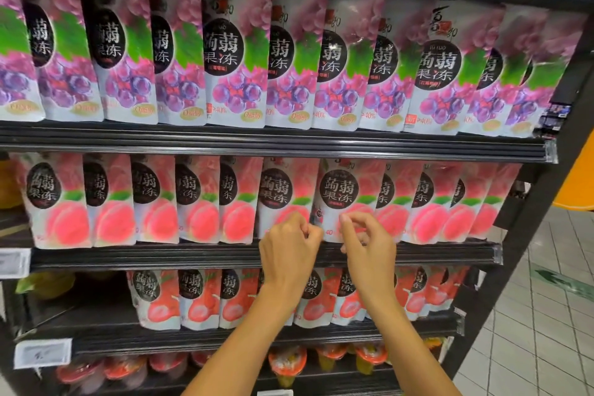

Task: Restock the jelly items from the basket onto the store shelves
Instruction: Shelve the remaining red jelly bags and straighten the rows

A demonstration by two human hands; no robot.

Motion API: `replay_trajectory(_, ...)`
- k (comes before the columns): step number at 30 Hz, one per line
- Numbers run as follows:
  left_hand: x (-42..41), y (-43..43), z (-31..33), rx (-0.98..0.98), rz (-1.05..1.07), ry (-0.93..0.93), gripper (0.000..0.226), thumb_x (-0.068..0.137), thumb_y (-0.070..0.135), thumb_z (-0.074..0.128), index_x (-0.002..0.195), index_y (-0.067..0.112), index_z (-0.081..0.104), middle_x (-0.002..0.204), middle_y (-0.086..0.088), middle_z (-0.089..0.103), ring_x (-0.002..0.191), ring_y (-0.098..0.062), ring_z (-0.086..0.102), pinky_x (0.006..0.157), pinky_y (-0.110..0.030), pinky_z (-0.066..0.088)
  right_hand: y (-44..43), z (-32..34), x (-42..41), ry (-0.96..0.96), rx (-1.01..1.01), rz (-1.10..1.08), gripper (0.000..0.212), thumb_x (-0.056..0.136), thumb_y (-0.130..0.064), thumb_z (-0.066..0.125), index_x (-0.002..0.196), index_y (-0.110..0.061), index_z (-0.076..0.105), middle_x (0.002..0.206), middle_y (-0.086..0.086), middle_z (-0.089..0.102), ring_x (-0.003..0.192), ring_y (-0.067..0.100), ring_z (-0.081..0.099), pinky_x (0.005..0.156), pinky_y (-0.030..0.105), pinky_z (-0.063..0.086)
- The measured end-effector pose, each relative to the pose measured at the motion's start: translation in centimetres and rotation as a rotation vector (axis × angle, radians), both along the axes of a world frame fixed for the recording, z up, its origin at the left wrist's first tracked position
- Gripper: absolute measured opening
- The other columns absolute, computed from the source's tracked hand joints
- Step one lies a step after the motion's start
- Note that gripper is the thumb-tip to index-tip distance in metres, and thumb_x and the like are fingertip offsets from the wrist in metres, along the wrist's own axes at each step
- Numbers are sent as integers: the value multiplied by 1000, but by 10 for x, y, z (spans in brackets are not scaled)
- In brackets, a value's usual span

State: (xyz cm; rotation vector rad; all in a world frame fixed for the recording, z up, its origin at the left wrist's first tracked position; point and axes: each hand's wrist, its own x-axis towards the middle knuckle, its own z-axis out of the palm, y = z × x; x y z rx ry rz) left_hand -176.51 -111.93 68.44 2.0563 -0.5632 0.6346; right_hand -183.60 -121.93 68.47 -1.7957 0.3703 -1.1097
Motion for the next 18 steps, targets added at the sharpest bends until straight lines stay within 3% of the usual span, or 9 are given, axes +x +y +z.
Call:
replay_trajectory(3, -15, -16, 4, 8, -68, 0, 26, 76, 17, 66, 57, 13, 48, 45, 2, 45, 44, -24, 46, 45, -34, 41, -5, 1, -2, -67, 84, 10, 18, 99, -22, 54, 86, -26, 67, 68, -2, 65, 57, 9, 58, 57, 17, 46)
replay_trajectory(6, -22, -32, 6, 8, -107, 39, 27, 78, 19, 63, 58, 14, 45, 48, 2, 42, 47, -25, 45, 48, -34, 41, -12, 4, -7, -101, 132, -19, 23, 101, -21, 50, 89, -24, 69, 69, -6, 64, 52, 2, 56, 55, 10, 43)
replay_trajectory(13, -22, -33, 2, 15, -94, 81, 22, 82, 28, 61, 64, 19, 50, 53, 3, 53, 53, -21, 52, 53, -35, 45, -17, 1, -12, -111, 156, -26, 25, 102, -23, 48, 88, -24, 69, 69, -2, 68, 51, 5, 56, 54, 11, 44)
replay_trajectory(18, -19, -10, -7, 42, -65, 71, 27, 81, 51, 66, 72, 29, 53, 59, 11, 57, 61, -7, 57, 54, -29, 44, 2, 3, -3, -127, 174, 87, 25, 100, -17, 48, 85, -21, 68, 70, 2, 67, 53, 9, 55, 55, 17, 46)
